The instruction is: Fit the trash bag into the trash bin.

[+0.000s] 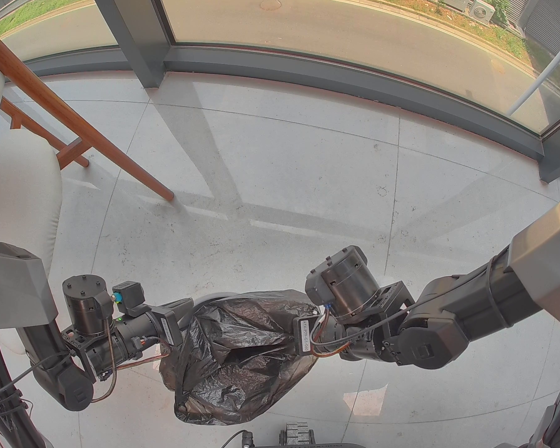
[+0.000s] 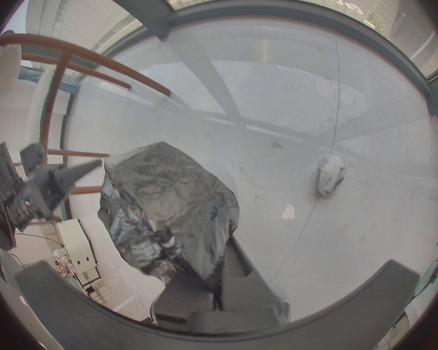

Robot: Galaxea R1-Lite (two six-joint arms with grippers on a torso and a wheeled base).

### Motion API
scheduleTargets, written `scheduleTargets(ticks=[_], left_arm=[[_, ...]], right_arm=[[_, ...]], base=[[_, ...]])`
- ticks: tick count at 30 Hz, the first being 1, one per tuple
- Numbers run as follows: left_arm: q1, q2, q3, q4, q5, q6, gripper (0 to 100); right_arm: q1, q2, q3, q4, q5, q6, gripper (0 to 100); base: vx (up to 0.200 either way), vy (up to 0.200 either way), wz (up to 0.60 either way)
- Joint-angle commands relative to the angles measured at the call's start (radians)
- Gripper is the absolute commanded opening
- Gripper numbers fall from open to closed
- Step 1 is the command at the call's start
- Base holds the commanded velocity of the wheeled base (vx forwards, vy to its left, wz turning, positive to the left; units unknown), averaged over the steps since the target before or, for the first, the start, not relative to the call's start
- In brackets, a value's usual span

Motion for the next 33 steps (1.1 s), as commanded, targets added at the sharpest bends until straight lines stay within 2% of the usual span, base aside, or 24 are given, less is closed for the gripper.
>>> scheduleTargets(ticks=[1,11,12,20,25,33], left_arm=[[-0.02,0.005,0.01,-0.001,-0.005,-0.008,0],[-0.01,-0.007,0.014,0.0,-0.011,-0.017,0],[-0.01,-0.007,0.018,0.0,-0.011,-0.017,100],[0.025,-0.025,0.061,-0.003,-0.04,-0.003,100],[-0.027,-0.015,0.064,-0.011,-0.045,0.0,100],[-0.058,0.17,0.043,-0.064,-0.037,0.006,100]], right_arm=[[0.004,0.0,0.01,-0.04,0.001,-0.009,0],[0.001,-0.009,0.045,-0.041,0.001,-0.009,0],[0.001,-0.009,0.047,-0.041,0.001,-0.011,0],[0.001,-0.017,0.07,-0.041,0.0,-0.011,0],[0.002,-0.014,0.07,-0.041,0.0,-0.009,0],[0.002,-0.011,0.07,-0.041,0.0,-0.011,0]], base=[[0.0,0.0,0.0],[0.0,0.0,0.0],[0.0,0.0,0.0],[0.0,0.0,0.0],[0.0,0.0,0.0],[0.0,0.0,0.0]])
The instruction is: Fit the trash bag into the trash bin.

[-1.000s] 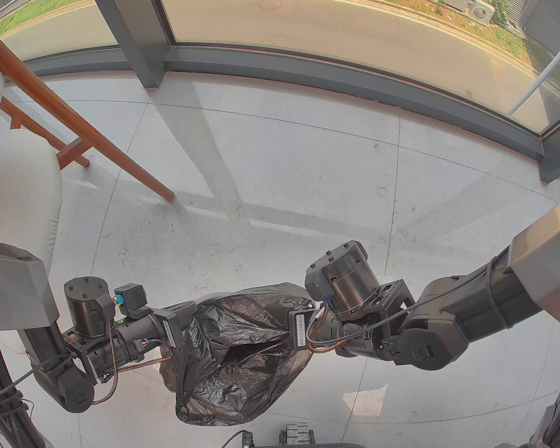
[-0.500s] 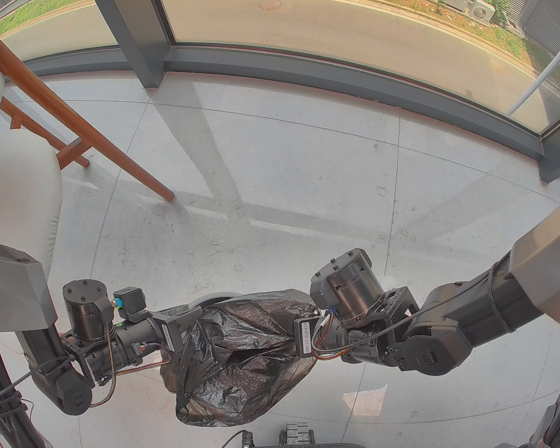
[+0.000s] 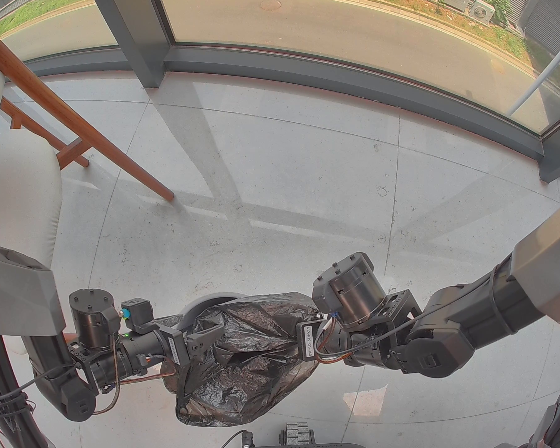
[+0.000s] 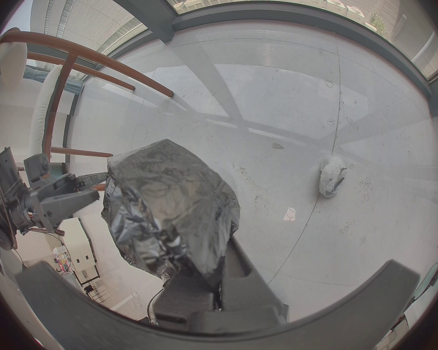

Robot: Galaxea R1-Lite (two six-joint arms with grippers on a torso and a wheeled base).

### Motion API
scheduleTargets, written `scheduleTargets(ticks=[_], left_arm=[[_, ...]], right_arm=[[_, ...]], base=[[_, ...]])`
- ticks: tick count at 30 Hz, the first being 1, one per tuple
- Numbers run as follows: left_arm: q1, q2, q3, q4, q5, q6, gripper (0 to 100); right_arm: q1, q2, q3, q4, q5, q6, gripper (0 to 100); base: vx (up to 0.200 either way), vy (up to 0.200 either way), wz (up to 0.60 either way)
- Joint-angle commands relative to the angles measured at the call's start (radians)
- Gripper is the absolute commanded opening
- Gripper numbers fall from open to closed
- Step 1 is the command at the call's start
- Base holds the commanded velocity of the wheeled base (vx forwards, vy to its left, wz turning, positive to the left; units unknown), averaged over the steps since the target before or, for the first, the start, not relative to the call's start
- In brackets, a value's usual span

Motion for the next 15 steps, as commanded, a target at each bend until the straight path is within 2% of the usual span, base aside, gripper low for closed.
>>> scheduleTargets(ticks=[1,6,7,15], left_arm=[[-0.024,0.117,-0.024,-0.022,0.006,0.002,100],[-0.024,0.11,-0.035,-0.022,0.006,-0.009,100],[-0.024,0.11,-0.03,-0.022,0.006,-0.008,0],[-0.019,0.103,-0.043,-0.022,0.004,-0.015,0]], right_arm=[[0.001,0.004,0.001,0.0,0.0,-0.001,0],[0.002,0.004,0.0,0.0,0.0,-0.001,0],[0.001,0.004,0.0,0.0,0.0,-0.001,0],[0.001,0.001,0.0,0.0,0.0,-0.001,0]], base=[[0.0,0.0,0.0],[0.0,0.0,0.0],[0.0,0.0,0.0],[0.0,0.0,0.0]])
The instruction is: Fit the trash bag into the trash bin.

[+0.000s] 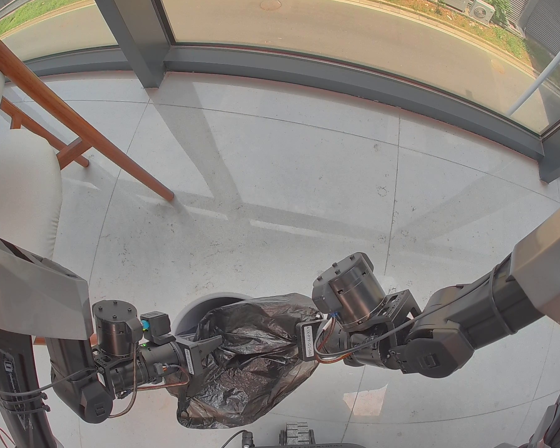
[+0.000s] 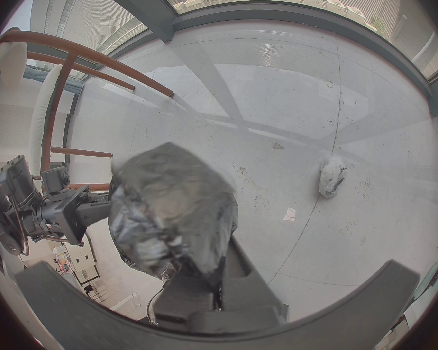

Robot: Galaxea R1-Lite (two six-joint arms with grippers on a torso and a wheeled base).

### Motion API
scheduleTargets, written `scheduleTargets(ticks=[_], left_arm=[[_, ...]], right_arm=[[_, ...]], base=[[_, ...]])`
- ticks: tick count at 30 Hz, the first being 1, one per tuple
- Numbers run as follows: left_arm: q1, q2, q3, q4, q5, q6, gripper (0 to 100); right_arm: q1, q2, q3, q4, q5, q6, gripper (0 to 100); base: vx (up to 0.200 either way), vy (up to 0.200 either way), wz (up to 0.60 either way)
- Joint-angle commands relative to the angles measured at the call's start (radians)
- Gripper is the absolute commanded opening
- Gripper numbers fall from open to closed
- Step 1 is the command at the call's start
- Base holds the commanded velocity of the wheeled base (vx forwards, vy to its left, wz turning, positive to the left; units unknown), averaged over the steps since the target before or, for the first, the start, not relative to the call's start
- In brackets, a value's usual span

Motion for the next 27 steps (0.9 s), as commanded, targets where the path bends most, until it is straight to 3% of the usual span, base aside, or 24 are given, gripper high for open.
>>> scheduleTargets(ticks=[1,9,17,25,26,27], left_arm=[[0.006,-0.013,-0.011,-0.018,0.001,-0.006,0],[0.057,-0.151,-0.023,-0.018,-0.001,-0.045,0],[0.141,-0.146,-0.073,-0.018,-0.001,-0.045,0],[0.14,-0.148,-0.075,-0.007,0.001,-0.045,0],[0.14,-0.149,-0.075,-0.006,0.001,-0.045,0],[0.138,-0.151,-0.075,-0.002,0.001,-0.045,0]], right_arm=[[0.0,-0.002,0.0,0.0,0.0,0.0,0],[-0.006,-0.009,-0.002,0.0,-0.002,0.0,0],[-0.016,-0.011,-0.005,-0.002,-0.002,-0.003,0],[-0.026,0.006,-0.037,-0.002,0.003,-0.006,0],[-0.03,0.009,-0.038,-0.002,0.003,-0.011,100],[-0.039,0.015,-0.041,-0.002,0.003,-0.018,100]], base=[[0.0,0.0,0.0],[0.0,0.0,0.0],[0.0,0.0,0.0],[0.0,0.0,0.0],[0.0,0.0,0.0],[0.0,0.0,0.0]])
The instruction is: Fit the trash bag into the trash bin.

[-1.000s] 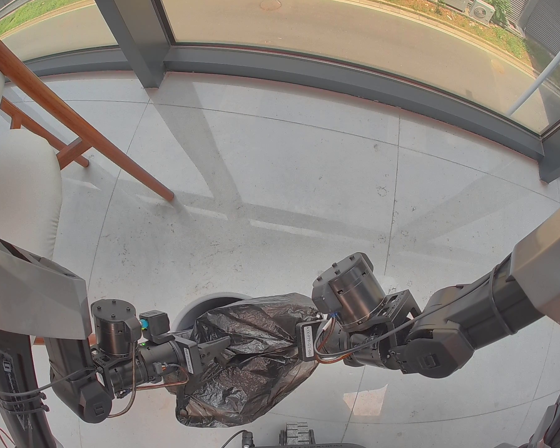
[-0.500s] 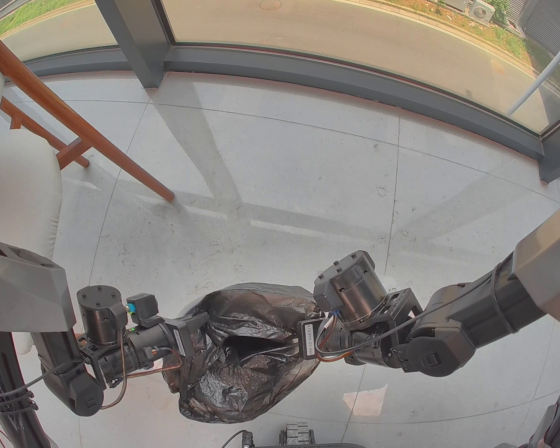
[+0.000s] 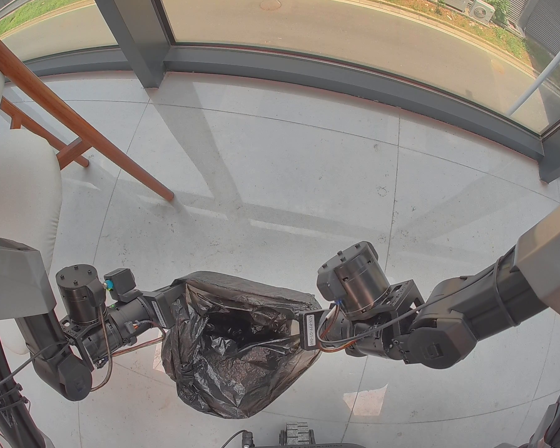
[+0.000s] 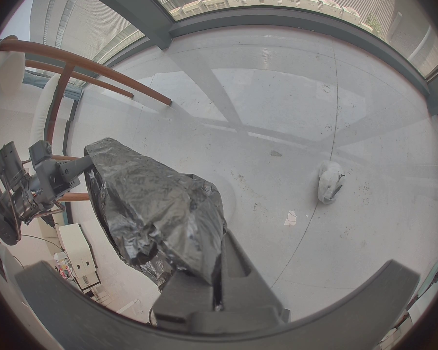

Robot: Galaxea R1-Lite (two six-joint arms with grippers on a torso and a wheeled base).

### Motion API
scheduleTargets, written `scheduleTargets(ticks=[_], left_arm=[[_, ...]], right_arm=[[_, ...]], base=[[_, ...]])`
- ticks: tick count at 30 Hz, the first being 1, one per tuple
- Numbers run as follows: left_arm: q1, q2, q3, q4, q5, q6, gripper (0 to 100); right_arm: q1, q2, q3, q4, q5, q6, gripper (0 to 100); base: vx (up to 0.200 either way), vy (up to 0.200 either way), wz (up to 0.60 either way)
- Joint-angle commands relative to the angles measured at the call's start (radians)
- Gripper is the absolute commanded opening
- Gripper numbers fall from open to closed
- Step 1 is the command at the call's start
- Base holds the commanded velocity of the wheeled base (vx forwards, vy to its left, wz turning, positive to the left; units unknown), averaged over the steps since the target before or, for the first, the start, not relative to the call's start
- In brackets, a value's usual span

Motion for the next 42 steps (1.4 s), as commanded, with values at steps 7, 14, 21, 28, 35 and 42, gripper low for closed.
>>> scheduleTargets(ticks=[7,14,21,28,35,42], left_arm=[[0.0,-0.008,0.006,0.0,0.0,0.0,0],[0.002,-0.046,0.037,0.115,0.006,0.0,0],[0.051,-0.046,0.037,0.189,0.037,0.027,0],[0.068,-0.038,0.004,0.189,0.039,0.044,0],[0.069,-0.001,-0.017,0.186,0.039,0.043,0],[0.099,-0.009,-0.005,0.183,0.043,0.076,100]], right_arm=[[-0.032,-0.007,0.013,0.004,0.002,-0.009,100],[-0.032,-0.102,0.085,0.004,0.019,-0.015,100],[-0.042,-0.125,0.104,0.002,0.018,-0.013,100],[-0.042,-0.133,0.104,0.002,0.018,-0.015,100],[-0.042,-0.128,0.104,0.002,0.016,-0.018,100],[-0.042,-0.127,0.105,0.004,0.016,-0.016,100]], base=[[0.0,0.0,0.0],[0.0,0.0,0.0],[0.0,0.0,0.0],[0.0,0.0,0.0],[0.0,0.0,0.0],[0.0,0.0,0.0]])
